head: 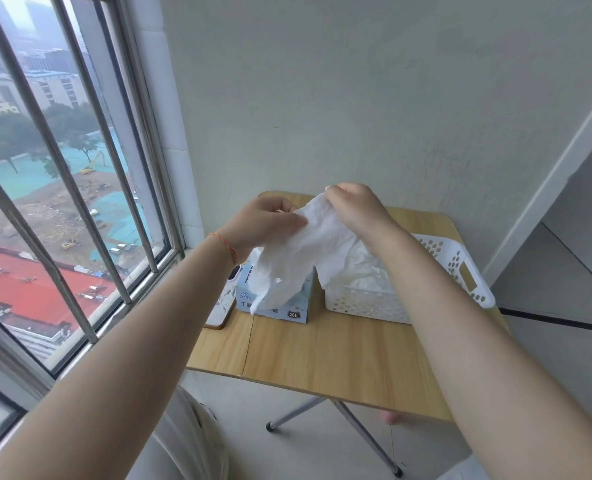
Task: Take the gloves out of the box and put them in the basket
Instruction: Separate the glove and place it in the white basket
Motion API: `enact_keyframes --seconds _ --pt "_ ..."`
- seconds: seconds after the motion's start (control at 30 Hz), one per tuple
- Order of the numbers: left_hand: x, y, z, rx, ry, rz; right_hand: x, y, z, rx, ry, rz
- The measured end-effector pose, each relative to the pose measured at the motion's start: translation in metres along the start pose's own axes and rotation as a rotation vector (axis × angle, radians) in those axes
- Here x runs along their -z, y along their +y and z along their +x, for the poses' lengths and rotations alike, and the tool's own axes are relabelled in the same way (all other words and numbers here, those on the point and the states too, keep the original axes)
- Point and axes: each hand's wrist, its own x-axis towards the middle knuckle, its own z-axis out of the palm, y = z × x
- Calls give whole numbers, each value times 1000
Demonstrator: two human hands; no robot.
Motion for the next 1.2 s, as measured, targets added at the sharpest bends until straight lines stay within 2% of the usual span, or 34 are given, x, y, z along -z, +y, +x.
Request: enact_keyframes --seconds 0.1,0.33,0.43,0.53,0.7,0.77,0.9,1.0,1.2 --pt "4 -7 -1 6 15 20 -3 6 -1 49 -2 -36" --pt "9 -22 -6 17 -20 2 -8 19 7 55 211 12" --pt "10 -24 -12 61 -79 -38 -11 22 11 70 258 -14" --pt "14 -26 -16 131 -177 -39 -11 22 15 79 235 -23" --pt "27 -41 -16 227 -352 45 -10 23 20 61 229 -15" --pt "32 -41 -18 217 -331 17 -8 24 23 45 241 -42" --pt "38 -34 -17 60 -177 -189 -4 30 25 -35 217 -94" --pt "38 -31 -9 71 -141 -280 2 36 23 -96 188 -165" --pt "5 -32 33 150 17 131 27 67 18 -210 183 -338"
